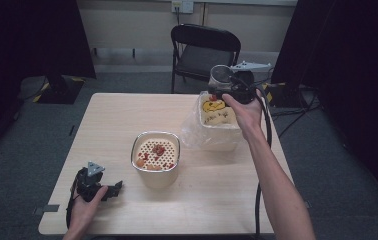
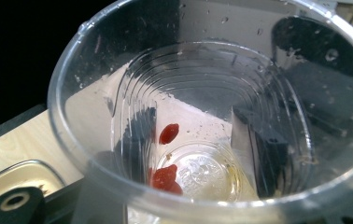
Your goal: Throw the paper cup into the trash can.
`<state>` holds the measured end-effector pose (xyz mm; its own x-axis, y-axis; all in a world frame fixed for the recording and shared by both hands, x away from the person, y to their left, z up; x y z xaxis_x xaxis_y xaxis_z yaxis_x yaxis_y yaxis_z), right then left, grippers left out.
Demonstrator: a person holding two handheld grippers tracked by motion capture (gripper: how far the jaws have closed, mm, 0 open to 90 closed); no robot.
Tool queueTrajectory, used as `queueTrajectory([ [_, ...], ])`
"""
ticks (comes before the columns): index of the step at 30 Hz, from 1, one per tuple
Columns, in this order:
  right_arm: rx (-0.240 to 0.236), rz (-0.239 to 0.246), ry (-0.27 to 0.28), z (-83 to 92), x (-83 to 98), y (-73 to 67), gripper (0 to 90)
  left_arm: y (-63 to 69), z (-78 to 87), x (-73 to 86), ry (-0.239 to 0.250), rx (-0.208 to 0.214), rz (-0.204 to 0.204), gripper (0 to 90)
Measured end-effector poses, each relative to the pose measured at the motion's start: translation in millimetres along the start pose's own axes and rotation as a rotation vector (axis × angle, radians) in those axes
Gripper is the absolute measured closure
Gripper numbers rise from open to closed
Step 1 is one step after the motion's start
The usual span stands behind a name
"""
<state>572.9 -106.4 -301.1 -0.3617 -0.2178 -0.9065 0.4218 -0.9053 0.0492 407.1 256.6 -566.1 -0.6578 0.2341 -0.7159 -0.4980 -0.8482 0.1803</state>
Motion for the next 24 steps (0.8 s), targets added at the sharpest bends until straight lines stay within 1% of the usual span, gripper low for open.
queueTrajectory([
  [2, 0.020, -0.015, -0.010, -4.9, 2.1, 7.5, 49.6, 0.0, 0.0, 0.0, 0.000, 0.000, 0.000, 0.0],
  [4, 0.023, -0.045, -0.019, -9.5, 5.0, 13.1, 48.1, -0.1, 0.0, 0.0, 0.000, -0.002, 0.000, 0.0],
  [6, 0.031, -0.046, -0.027, -11.7, 6.8, 15.1, 47.4, 0.0, 0.0, 0.0, 0.000, 0.000, 0.000, 0.0],
  [7, 0.057, -0.035, -0.044, -17.1, 10.8, 19.3, 44.8, -0.1, 0.0, 0.0, -0.001, -0.001, 0.000, 0.0],
  [9, 0.076, -0.037, -0.058, -22.9, 14.0, 24.0, 39.0, -0.1, 0.0, 0.0, 0.000, -0.001, 0.000, 0.0],
  [10, 0.081, -0.040, -0.058, -25.7, 14.9, 26.2, 38.4, -0.1, 0.0, 0.0, 0.000, -0.002, 0.000, 0.0],
  [11, 0.091, -0.042, -0.066, -28.9, 16.6, 28.9, 35.6, -0.1, 0.0, 0.0, 0.000, -0.001, 0.000, 0.0],
  [12, 0.103, -0.046, -0.076, -32.3, 18.6, 31.5, 29.9, 0.0, 0.1, 0.0, -0.001, 0.001, 0.000, 0.0],
  [13, 0.112, -0.049, -0.089, -35.1, 20.5, 33.5, 28.0, 0.0, 0.0, 0.0, -0.001, 0.000, 0.000, 0.0],
  [14, 0.112, -0.049, -0.089, -35.1, 20.5, 33.5, 28.0, 0.0, 0.0, 0.0, -0.001, 0.000, 0.000, 0.0],
  [15, 0.137, -0.062, -0.089, -37.8, 22.3, 37.5, 20.5, -0.1, 0.0, 0.0, -0.001, -0.001, 0.000, 0.0],
  [17, 0.145, -0.064, -0.095, -39.8, 24.7, 39.2, 19.3, -0.1, 0.0, 0.0, 0.000, -0.001, 0.000, 0.0],
  [20, 0.145, -0.062, -0.099, -40.1, 27.2, 39.6, 18.8, -0.1, 0.0, 0.0, 0.000, -0.002, 0.000, 0.0],
  [23, 0.150, -0.069, -0.100, -37.9, 28.2, 42.2, 14.7, -0.1, 0.0, 0.0, 0.000, -0.001, 0.000, 0.0],
  [24, 0.148, -0.068, -0.098, -37.4, 28.0, 42.3, 14.8, 0.1, 0.1, 0.1, -0.002, 0.002, -0.001, 0.0],
])
Point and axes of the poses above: each handheld gripper's, and its own axes: z roughly backward along the jaws, x roughly out of its underside, y roughly to its right, the point moved 9 cm from there along -z, roughly forward along the jaws, and after that the axes turned 14 degrees about x, right-handed, at the moved point
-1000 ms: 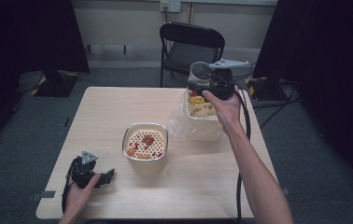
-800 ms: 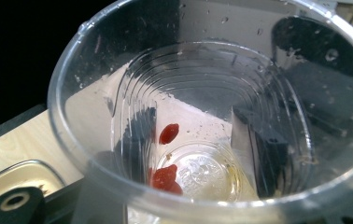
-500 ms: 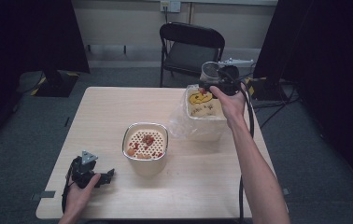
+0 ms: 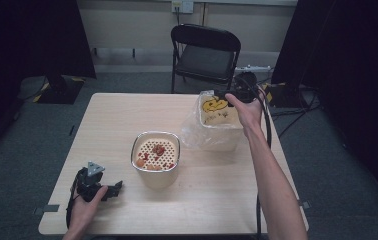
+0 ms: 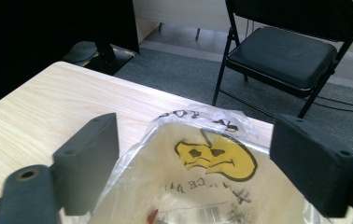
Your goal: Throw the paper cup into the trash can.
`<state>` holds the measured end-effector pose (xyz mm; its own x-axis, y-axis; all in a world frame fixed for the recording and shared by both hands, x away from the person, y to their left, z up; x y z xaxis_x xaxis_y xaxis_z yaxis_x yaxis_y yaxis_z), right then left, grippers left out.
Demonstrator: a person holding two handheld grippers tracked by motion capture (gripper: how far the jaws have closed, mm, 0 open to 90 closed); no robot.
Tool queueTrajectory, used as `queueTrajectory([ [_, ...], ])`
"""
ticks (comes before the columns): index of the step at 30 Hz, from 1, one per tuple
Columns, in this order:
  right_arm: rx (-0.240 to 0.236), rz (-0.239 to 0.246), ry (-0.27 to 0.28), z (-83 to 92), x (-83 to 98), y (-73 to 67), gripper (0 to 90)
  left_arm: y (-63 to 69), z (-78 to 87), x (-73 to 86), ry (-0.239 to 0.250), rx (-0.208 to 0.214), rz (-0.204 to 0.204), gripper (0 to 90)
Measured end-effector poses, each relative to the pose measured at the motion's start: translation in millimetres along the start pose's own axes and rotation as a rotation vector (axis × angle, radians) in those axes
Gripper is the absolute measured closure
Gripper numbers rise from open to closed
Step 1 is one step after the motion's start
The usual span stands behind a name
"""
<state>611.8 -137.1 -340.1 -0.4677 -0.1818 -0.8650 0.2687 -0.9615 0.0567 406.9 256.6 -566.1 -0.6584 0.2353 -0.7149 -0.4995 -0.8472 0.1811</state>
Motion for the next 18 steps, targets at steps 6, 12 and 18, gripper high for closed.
queueTrajectory([
  [6, -0.027, -0.001, 0.011, 7.7, 1.8, -2.4, 15.3, -0.1, -0.1, -0.1, 0.002, -0.002, 0.000, 0.0],
  [12, -0.100, 0.005, 0.026, 25.2, 20.5, -15.9, 16.1, -0.1, -0.1, -0.1, 0.001, -0.001, 0.000, 0.0],
  [18, -0.114, 0.040, 0.061, 48.5, 29.0, -23.0, 16.4, 0.0, -0.1, -0.1, 0.001, -0.001, 0.001, 0.0],
])
Point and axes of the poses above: each handheld gripper's, and its own axes: z roughly backward along the jaws, x roughly out of its underside, y roughly to its right, the point moved 9 cm from there along -z, roughly forward along the jaws, and after that the axes turned 14 degrees about x, right-handed, at the moved point
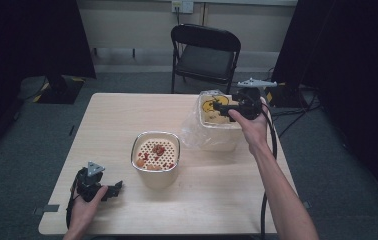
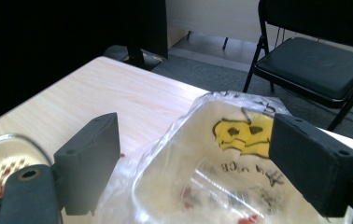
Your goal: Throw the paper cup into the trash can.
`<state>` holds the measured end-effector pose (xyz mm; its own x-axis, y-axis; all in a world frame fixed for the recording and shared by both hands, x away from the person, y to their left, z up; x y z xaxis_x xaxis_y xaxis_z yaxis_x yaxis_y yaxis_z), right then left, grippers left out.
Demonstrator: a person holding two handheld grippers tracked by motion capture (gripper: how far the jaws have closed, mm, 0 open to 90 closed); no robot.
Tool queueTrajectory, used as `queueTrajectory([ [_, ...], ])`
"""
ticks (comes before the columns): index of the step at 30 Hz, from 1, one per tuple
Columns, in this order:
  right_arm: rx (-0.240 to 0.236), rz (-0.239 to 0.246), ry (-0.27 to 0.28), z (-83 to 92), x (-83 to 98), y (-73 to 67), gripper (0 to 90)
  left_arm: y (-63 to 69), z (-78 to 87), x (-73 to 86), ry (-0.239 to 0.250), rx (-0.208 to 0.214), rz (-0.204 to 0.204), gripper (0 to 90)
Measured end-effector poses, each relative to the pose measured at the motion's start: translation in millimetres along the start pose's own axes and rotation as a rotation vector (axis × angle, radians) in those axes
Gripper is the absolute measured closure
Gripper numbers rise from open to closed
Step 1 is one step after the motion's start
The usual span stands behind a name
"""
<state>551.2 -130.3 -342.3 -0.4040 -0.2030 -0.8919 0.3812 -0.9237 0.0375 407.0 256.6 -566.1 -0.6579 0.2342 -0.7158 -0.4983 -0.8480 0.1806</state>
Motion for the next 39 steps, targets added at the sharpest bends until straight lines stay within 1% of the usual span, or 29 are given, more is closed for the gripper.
queueTrajectory([
  [2, 0.006, 0.007, 0.017, 9.5, 5.9, -1.5, 17.4, -0.1, 0.0, 0.0, 0.000, -0.002, 0.000, 0.0],
  [3, 0.003, 0.008, 0.014, 14.2, 10.2, -1.8, 17.4, 0.0, 0.0, 0.0, 0.000, -0.001, 0.000, 0.0],
  [4, -0.010, 0.001, 0.020, 19.7, 14.2, -2.0, 17.4, 0.0, 0.0, 0.0, 0.000, 0.000, 0.000, 0.0],
  [5, -0.010, 0.001, 0.020, 19.7, 14.2, -2.0, 17.4, 0.0, 0.0, 0.0, 0.000, 0.000, 0.000, 0.0],
  [6, -0.015, -0.002, 0.017, 24.7, 18.8, -1.6, 17.3, -0.1, 0.0, 0.0, 0.000, -0.001, 0.000, 0.0],
  [9, -0.018, 0.010, -0.002, 38.2, 35.8, -0.8, 16.0, -0.1, 0.0, 0.0, 0.000, -0.002, 0.000, 0.0],
  [11, 0.001, 0.025, -0.014, 48.2, 52.2, -1.5, 15.9, -0.1, 0.0, 0.0, 0.000, -0.002, 0.000, 0.0],
  [12, 0.000, 0.034, -0.015, 50.9, 57.8, -2.2, 15.9, -0.1, 0.0, 0.0, 0.000, -0.002, 0.000, 0.0],
  [14, -0.001, 0.030, -0.029, 58.4, 74.4, -4.1, 15.9, 0.0, 0.1, 0.0, -0.001, 0.000, 0.000, 0.0],
  [16, -0.011, 0.024, -0.047, 64.6, 90.1, -6.8, 16.0, -0.1, 0.0, 0.0, 0.000, -0.001, 0.000, 0.0],
  [18, -0.001, 0.050, -0.073, 69.9, 112.6, -9.8, 16.6, -0.2, 0.0, 0.0, 0.000, -0.002, 0.000, 0.0],
  [20, -0.009, 0.025, -0.093, 72.7, 129.0, -11.1, 15.7, -0.1, 0.0, 0.0, 0.000, -0.002, 0.000, 0.0],
  [21, -0.004, 0.026, -0.105, 73.1, 138.6, -10.6, 15.7, 0.0, 0.0, 0.0, 0.000, 0.000, 0.000, 0.0],
  [22, 0.012, 0.030, -0.106, 73.0, 147.2, -9.0, 15.7, -0.1, 0.0, 0.0, 0.000, -0.002, 0.000, 0.0],
  [23, 0.012, 0.023, -0.123, 70.6, 165.8, -7.5, 16.3, -0.1, 0.0, 0.0, 0.000, -0.002, 0.000, 0.0],
  [24, 0.012, 0.023, -0.123, 70.6, 165.8, -7.5, 16.3, -0.1, 0.0, 0.0, 0.000, -0.002, 0.000, 0.0],
  [25, 0.034, 0.054, -0.147, 65.6, 186.2, -5.1, 16.6, 0.0, 0.0, 0.0, 0.000, 0.000, 0.000, 0.0],
  [26, 0.034, 0.054, -0.147, 65.6, 186.2, -5.1, 16.6, 0.0, 0.0, 0.0, 0.000, 0.000, 0.000, 0.0],
  [27, 0.031, 0.048, -0.157, 63.7, 195.1, -4.6, 16.5, -0.1, 0.0, 0.0, 0.000, 0.000, 0.000, 0.0],
  [28, 0.017, 0.033, -0.169, 61.7, 203.1, -4.3, 16.5, -0.1, 0.0, 0.0, 0.000, -0.002, 0.000, 0.0],
  [30, 0.033, 0.021, -0.195, 56.4, 219.0, -1.0, 16.4, -0.2, 0.0, 0.0, -0.001, -0.002, -0.001, 0.0],
  [31, 0.031, 0.003, -0.223, 49.6, 234.1, 1.1, 16.5, 0.0, 0.0, 0.0, 0.000, 0.000, -0.001, 0.0],
  [32, 0.031, 0.003, -0.223, 49.6, 234.1, 1.1, 16.5, -0.1, 0.0, 0.0, 0.000, -0.001, 0.000, 0.0],
  [33, 0.041, 0.018, -0.263, 44.8, 245.6, 3.1, 16.4, 0.0, 0.0, 0.0, -0.001, 0.000, -0.001, 0.0],
  [34, 0.041, 0.018, -0.263, 44.8, 245.6, 3.1, 16.4, 0.0, 0.0, 0.0, -0.001, 0.000, -0.001, 0.0],
  [35, 0.051, 0.030, -0.279, 43.1, 249.2, 4.3, 16.5, 0.0, 0.0, 0.0, 0.000, 0.000, 0.000, 0.0],
  [37, 0.048, 0.016, -0.327, 39.7, 256.1, 6.2, 16.0, -0.1, 0.0, 0.0, 0.000, 0.000, -0.001, 0.0],
  [38, 0.071, 0.027, -0.325, 37.7, 259.3, 9.3, 16.1, -0.1, 0.0, 0.0, 0.000, -0.002, 0.000, 0.0],
  [39, 0.082, 0.046, -0.304, 36.1, 259.9, 11.0, 16.1, -0.2, 0.0, 0.0, 0.000, -0.002, 0.000, 0.0],
])
Point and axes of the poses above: each handheld gripper's, and its own axes: z roughly backward along the jaws, x roughly out of its underside, y roughly to its right, the point moved 9 cm from there along -z, roughly forward along the jaws, and after that the axes turned 14 degrees about x, right-handed, at the moved point
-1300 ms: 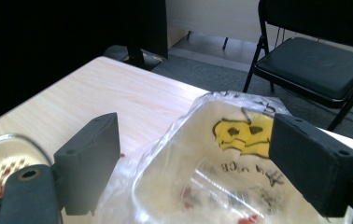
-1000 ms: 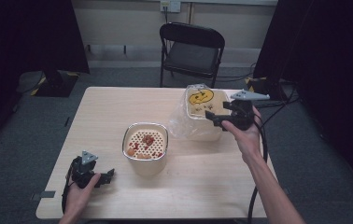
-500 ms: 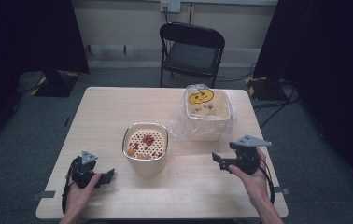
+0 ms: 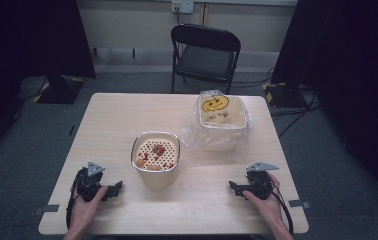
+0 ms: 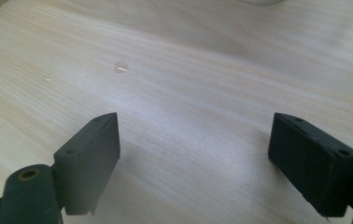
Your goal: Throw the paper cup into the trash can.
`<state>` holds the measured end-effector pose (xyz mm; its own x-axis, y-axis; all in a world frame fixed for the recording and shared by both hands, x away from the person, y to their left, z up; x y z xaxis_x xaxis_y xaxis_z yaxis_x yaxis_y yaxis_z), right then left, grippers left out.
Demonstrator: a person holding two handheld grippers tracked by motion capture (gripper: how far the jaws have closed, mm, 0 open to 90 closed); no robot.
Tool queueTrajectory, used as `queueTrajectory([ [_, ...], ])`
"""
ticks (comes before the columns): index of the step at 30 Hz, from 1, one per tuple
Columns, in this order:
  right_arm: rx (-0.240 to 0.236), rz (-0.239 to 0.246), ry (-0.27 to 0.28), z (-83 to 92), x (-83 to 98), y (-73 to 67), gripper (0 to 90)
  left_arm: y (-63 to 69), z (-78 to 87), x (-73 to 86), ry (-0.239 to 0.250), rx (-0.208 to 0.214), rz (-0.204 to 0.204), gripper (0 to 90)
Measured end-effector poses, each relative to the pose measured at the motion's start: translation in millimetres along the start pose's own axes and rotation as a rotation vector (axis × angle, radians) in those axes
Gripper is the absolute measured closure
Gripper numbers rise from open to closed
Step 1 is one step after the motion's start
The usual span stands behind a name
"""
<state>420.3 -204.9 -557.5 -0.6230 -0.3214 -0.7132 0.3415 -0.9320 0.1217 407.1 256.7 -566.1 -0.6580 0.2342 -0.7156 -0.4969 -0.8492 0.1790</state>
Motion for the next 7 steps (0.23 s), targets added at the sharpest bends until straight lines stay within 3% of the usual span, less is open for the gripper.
queueTrajectory([
  [2, 0.011, -0.002, 0.013, -1.1, 0.1, 0.4, 16.1, 0.0, 0.0, 0.0, 0.000, 0.001, 0.000, 0.0],
  [4, 0.047, 0.043, 0.041, -3.3, 1.1, -0.2, 14.5, 0.1, 0.0, 0.0, 0.000, 0.002, -0.001, 0.0],
  [7, 0.044, 0.037, 0.040, -3.3, 1.2, -0.8, 14.5, 0.1, 0.0, 0.0, 0.000, 0.002, 0.000, 0.0],
])
Point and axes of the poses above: each handheld gripper's, and its own axes: z roughly backward along the jaws, x roughly out of its underside, y roughly to its right, the point moved 9 cm from there along -z, roughly forward along the jaws, and after that the axes turned 14 degrees about x, right-handed, at the moved point
